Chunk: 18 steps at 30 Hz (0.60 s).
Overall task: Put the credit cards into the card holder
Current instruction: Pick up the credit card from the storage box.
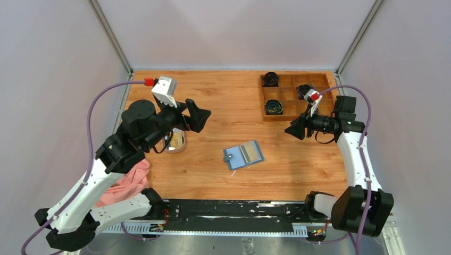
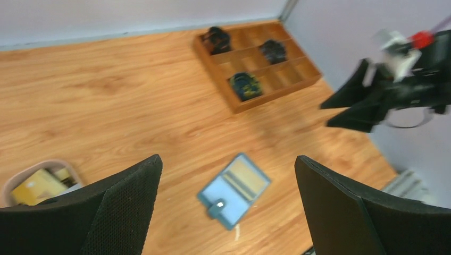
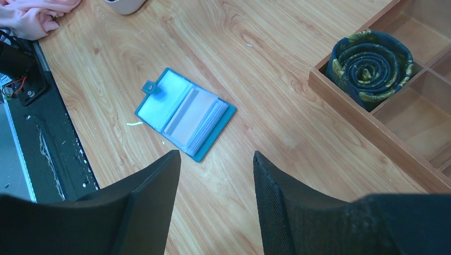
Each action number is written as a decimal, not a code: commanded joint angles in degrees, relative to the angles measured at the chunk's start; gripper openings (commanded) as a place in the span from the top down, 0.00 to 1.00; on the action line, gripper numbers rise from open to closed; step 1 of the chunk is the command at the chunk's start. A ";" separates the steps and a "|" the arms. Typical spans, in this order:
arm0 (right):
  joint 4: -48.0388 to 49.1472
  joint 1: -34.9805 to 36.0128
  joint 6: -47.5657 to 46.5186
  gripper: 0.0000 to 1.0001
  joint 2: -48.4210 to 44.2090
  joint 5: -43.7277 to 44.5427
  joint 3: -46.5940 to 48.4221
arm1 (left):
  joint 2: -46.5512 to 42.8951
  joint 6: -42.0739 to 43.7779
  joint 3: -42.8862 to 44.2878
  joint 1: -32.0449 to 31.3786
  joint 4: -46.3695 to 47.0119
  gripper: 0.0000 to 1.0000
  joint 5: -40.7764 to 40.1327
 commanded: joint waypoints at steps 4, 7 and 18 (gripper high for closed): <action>0.48 -0.65 1.03 0.43 -2.81 -2.51 -1.03 | 2.81 10.22 -6.27 4.71 -0.44 0.00 -7.60; 0.62 -0.25 1.57 0.43 -2.84 -1.97 -1.18 | 3.25 10.21 -10.22 8.40 0.75 0.00 -4.43; 0.59 2.31 0.65 0.44 -2.62 0.71 -1.38 | 2.02 13.70 -21.93 18.66 5.00 0.00 0.41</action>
